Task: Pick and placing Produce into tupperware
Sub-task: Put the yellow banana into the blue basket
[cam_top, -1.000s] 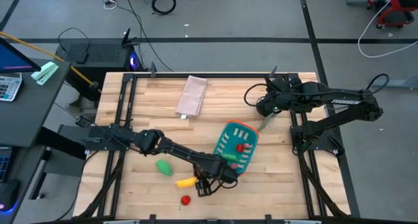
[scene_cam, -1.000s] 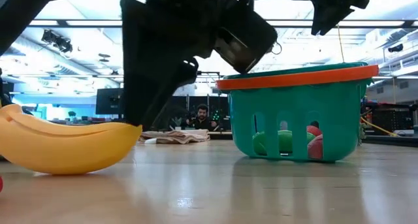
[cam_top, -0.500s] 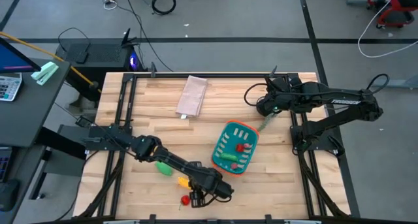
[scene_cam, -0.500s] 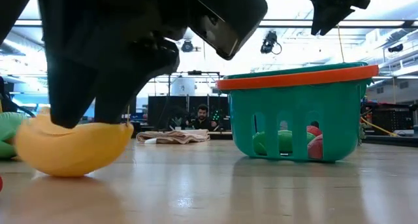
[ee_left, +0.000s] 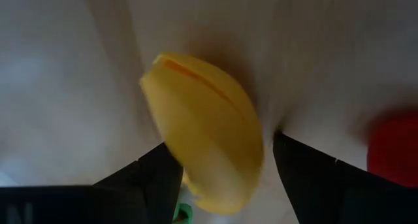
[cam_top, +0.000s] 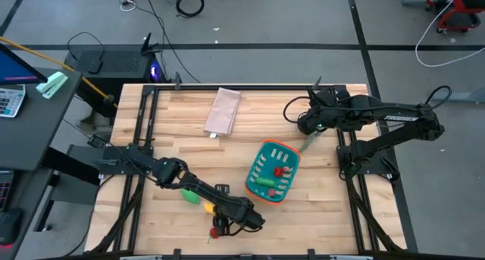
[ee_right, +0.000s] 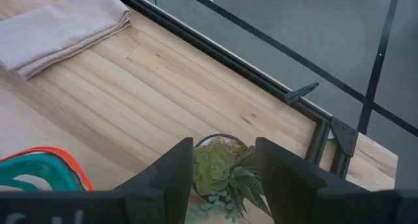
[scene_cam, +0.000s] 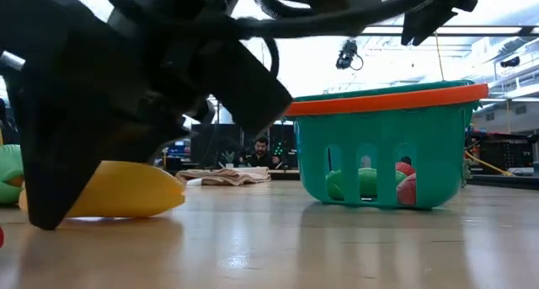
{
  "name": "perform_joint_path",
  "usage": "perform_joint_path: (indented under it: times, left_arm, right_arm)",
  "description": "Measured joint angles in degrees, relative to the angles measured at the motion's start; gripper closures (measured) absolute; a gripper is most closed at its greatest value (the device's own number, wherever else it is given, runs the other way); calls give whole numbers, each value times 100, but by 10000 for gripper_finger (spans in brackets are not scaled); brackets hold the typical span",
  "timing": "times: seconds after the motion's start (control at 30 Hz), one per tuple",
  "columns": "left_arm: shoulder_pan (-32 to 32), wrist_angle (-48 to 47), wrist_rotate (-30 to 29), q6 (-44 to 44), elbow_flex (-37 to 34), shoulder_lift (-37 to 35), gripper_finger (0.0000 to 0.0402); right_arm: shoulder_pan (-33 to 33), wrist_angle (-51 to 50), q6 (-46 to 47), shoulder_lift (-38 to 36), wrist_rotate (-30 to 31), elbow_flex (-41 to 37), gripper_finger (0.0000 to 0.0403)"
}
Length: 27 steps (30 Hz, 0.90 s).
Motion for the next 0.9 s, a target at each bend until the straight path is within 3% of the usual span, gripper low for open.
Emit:
perform_joint_path:
  times: [0.3, 0.6, 0.9]
  left_arm:
    - [-7, -17, 25, -4, -89, -15, 179]
    - [27, -58, 68, 4, -46, -27, 260]
    - [298, 5, 74, 0, 1047, -52, 240]
  right_arm:
    - [0, 0, 144, 2, 0, 0, 230]
    - [0, 2, 147, 2, 2, -2, 230]
    - [0, 87, 100, 1, 5, -1, 230]
